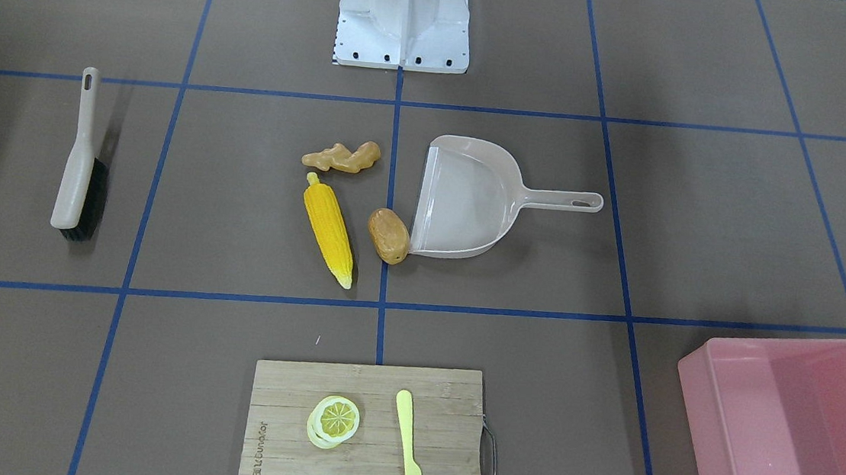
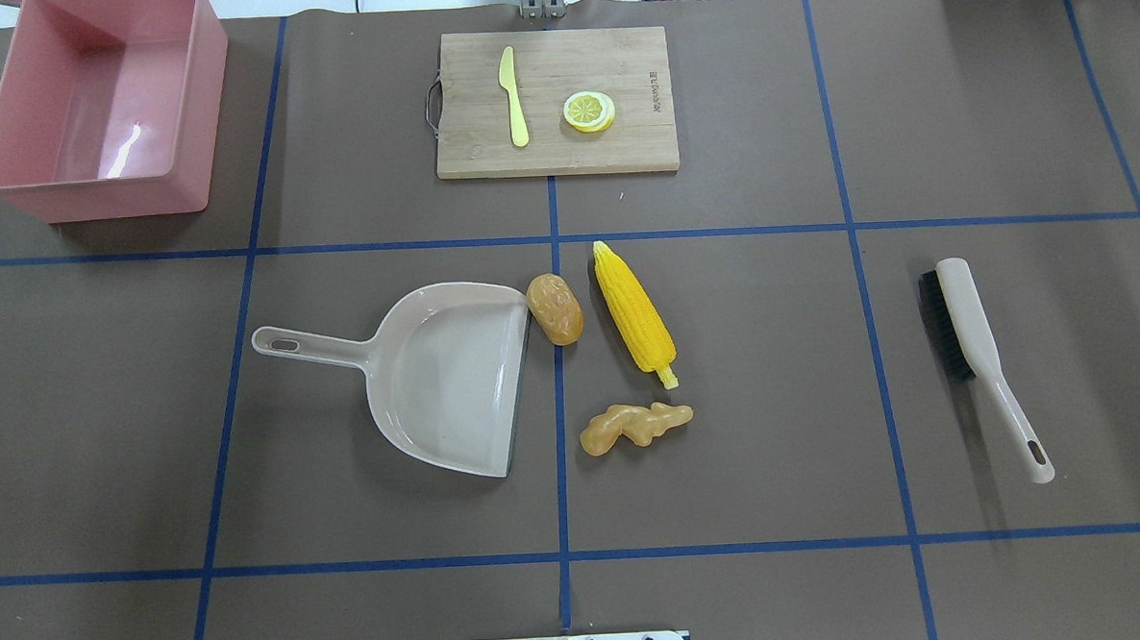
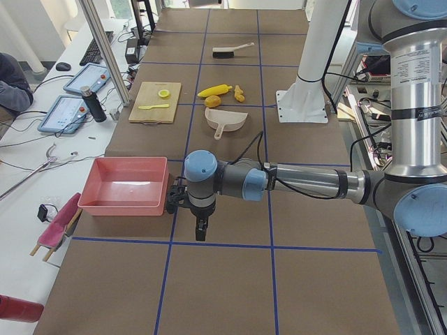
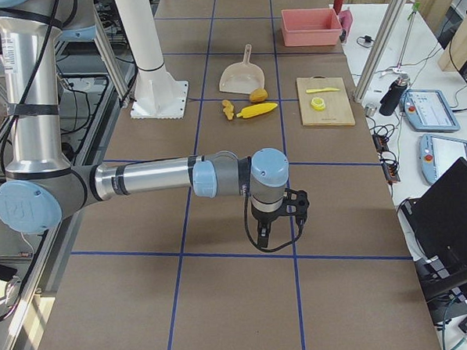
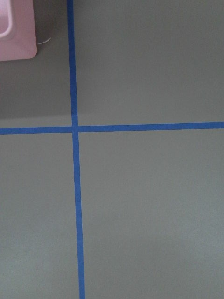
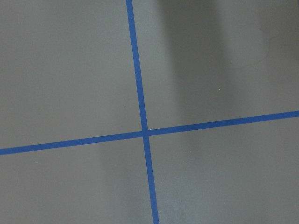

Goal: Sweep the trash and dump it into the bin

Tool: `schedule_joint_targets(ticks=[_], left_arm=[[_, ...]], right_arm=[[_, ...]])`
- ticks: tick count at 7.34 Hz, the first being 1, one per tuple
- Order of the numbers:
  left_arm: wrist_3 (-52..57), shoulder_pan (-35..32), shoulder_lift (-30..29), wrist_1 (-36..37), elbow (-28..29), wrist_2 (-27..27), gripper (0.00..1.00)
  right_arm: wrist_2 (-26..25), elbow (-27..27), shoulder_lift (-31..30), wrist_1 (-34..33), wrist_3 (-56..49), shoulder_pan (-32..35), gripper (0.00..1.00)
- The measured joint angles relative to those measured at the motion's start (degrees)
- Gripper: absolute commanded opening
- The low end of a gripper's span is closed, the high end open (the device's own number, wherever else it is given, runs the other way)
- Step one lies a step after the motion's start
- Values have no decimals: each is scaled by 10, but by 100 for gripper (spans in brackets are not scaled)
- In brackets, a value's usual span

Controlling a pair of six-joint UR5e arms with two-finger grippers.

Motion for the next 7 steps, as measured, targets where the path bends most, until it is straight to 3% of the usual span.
schedule_joint_targets(ticks=[7], left_arm=[[-1,2,-1,1,-18,-4,99]], right_arm=[[-1,0,1,-1,6,0,100]])
